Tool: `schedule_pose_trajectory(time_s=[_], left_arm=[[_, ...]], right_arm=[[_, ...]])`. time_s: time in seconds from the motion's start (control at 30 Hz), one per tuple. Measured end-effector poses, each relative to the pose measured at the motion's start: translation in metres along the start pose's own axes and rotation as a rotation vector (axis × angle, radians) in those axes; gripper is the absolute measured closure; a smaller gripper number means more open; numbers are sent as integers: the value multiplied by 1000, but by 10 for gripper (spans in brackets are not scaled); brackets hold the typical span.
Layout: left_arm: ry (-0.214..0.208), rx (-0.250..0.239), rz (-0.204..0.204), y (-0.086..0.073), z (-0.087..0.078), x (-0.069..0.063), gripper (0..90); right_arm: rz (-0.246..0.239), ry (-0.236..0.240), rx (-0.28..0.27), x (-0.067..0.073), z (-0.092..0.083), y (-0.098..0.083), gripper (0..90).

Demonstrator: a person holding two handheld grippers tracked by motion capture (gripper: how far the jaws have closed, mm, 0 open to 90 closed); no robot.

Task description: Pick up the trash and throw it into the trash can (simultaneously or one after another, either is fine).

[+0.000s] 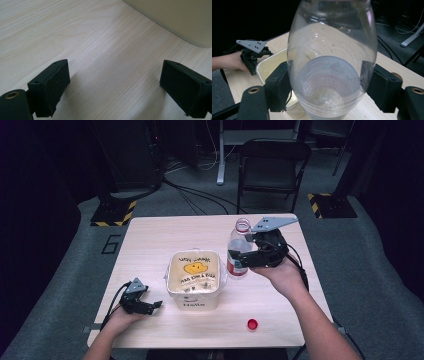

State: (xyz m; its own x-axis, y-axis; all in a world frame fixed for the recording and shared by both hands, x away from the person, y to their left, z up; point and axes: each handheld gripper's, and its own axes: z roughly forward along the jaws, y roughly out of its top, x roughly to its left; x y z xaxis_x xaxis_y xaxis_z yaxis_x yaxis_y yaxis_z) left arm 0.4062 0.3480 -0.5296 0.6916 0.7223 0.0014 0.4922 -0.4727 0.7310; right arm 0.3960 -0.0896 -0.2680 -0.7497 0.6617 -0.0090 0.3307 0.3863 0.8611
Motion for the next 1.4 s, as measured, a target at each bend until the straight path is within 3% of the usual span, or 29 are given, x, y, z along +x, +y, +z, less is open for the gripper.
schedule_pose_trajectory(time_s=[0.4,0.87,1.4], left_arm=[[-3,0,-3,0,0,0,90],[3,-10,-4,0,1,0,89],[-4,2,-4,0,0,0,87]], right_arm=[[-13,24,-3,3,4,25,267],[-17,55,-18,7,18,43,267],[-44,101,-19,20,57,53,267]])
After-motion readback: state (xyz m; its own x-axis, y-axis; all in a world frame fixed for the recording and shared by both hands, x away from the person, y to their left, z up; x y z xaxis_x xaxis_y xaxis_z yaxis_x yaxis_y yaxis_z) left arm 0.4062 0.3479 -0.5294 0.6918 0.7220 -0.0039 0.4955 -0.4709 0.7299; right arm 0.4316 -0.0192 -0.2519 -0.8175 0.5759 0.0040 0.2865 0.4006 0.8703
